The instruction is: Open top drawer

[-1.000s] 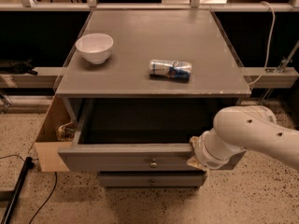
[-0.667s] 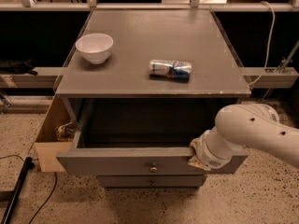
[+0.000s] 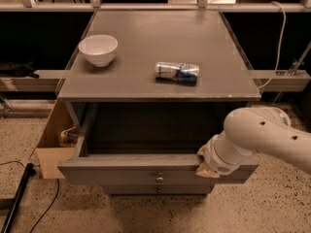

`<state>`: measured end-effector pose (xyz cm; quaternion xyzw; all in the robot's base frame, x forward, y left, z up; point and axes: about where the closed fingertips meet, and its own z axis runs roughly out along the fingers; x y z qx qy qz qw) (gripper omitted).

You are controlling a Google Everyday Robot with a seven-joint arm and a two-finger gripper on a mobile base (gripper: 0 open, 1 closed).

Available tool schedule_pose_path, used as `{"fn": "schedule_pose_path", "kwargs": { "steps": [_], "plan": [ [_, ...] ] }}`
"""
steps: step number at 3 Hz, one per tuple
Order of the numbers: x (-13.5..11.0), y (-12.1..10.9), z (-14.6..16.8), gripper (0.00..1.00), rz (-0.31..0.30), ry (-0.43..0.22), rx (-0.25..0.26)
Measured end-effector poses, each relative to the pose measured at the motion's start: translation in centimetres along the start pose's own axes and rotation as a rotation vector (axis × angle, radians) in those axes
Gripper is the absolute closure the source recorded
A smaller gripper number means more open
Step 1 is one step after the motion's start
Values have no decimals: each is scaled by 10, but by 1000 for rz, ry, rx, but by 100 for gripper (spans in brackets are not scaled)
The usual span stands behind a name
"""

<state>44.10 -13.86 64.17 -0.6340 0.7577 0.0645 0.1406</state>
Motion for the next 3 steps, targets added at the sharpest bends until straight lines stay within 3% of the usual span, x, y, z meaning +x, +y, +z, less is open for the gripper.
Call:
{"fn": "schedule_pose_path", "kwargs": {
  "steps": [1,2,3],
  "plan": [
    [0,0,0,53,0,0,0],
    [0,0,0,30,0,0,0],
    [11,27,2,6,-19,29,-22]
  ]
}}
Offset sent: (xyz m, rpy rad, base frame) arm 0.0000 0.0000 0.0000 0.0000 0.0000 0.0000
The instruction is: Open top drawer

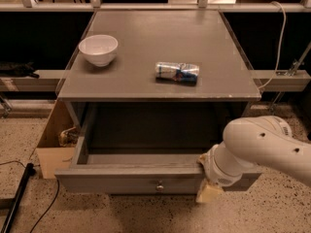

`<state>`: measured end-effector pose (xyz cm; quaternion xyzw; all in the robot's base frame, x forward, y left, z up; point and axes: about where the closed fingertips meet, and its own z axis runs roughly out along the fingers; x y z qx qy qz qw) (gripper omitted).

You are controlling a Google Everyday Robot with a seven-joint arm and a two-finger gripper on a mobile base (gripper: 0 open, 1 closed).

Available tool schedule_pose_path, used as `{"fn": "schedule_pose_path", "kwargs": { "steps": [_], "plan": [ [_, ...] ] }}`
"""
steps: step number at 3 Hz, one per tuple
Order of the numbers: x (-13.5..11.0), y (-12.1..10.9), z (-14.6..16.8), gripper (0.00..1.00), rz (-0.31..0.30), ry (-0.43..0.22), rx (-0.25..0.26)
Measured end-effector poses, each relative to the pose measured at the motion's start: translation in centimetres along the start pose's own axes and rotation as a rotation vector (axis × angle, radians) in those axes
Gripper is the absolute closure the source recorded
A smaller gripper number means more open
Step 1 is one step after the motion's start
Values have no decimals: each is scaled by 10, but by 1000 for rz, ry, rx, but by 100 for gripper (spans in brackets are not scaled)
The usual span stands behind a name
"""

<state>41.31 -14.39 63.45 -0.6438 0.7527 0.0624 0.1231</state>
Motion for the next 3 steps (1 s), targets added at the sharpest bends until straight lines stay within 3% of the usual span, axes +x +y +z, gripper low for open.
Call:
{"fn": "schedule_pose_path", "kwargs": {
  "steps": [1,2,3],
  "plan": [
    [25,55,4,0,8,-1,-24],
    [38,76,2,0,42,-9,-29],
    [38,76,2,0,42,-9,-29]
  ]
}}
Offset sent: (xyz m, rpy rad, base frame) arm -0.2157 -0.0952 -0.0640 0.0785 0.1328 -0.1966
